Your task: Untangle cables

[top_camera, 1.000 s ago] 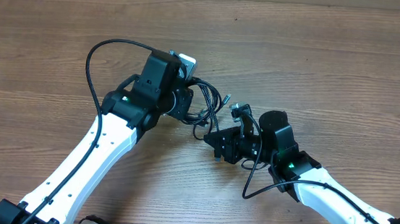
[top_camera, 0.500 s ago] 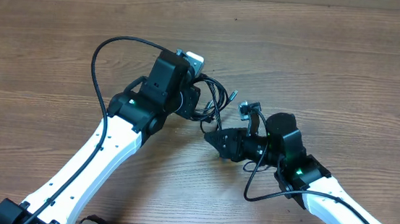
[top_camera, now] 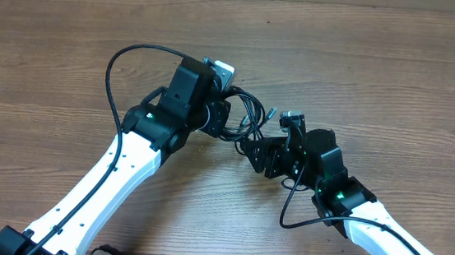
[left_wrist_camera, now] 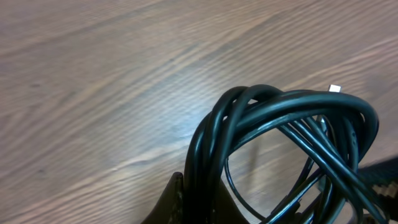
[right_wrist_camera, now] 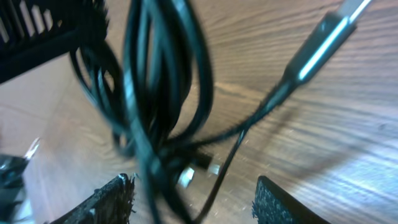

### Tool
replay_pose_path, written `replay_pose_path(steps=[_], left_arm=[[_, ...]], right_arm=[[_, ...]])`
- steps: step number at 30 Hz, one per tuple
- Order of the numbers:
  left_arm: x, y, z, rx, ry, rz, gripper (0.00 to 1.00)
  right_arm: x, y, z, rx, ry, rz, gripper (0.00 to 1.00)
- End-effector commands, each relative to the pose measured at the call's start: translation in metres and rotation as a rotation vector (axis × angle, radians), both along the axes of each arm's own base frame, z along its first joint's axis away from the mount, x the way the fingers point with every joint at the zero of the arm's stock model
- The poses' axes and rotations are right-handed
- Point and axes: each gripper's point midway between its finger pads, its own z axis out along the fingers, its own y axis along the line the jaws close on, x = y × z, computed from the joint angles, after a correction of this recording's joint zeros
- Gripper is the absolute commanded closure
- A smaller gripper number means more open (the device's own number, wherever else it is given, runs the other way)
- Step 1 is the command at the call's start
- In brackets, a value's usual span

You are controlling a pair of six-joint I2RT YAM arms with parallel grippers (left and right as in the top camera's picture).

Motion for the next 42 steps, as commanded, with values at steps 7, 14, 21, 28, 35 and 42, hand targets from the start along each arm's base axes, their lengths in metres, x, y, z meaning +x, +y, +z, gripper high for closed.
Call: replay_pose_path(steps=[7,14,21,28,35,42], left_arm=[[-0.001,-0.018,0.020,-0.133,0.015,-0.002,0.96],[0.001,-0.019,0.023,-0.155,0.014,0.010,0.96],[0.002,-0.019,0.024,-0.243,0.078,0.125,0.96],[0.004,-0.020,0.034,-0.398,0.160,0.157,0.96],[0.006,-0.015,0.035,-0.391,0.149,0.138,0.96],[0.025,0.011,0.031,-0.198,-0.005,0.170,0.96]], right_arm=[[0.002,-0.003,-0.010,-0.059,0.003,-0.023,0.84],[-0.008,0.011,-0.009,-0.079,-0.037,0.046,0.95],[0.008,-0.006,-0.012,-0.145,-0.072,-0.067,0.79],[0.009,-0.006,-0.011,-0.144,-0.074,-0.069,0.76],[0.006,0.003,-0.004,-0.103,-0.088,-0.029,0.96],[-0.025,0.021,0.012,-0.002,-0.039,0.132,0.96]])
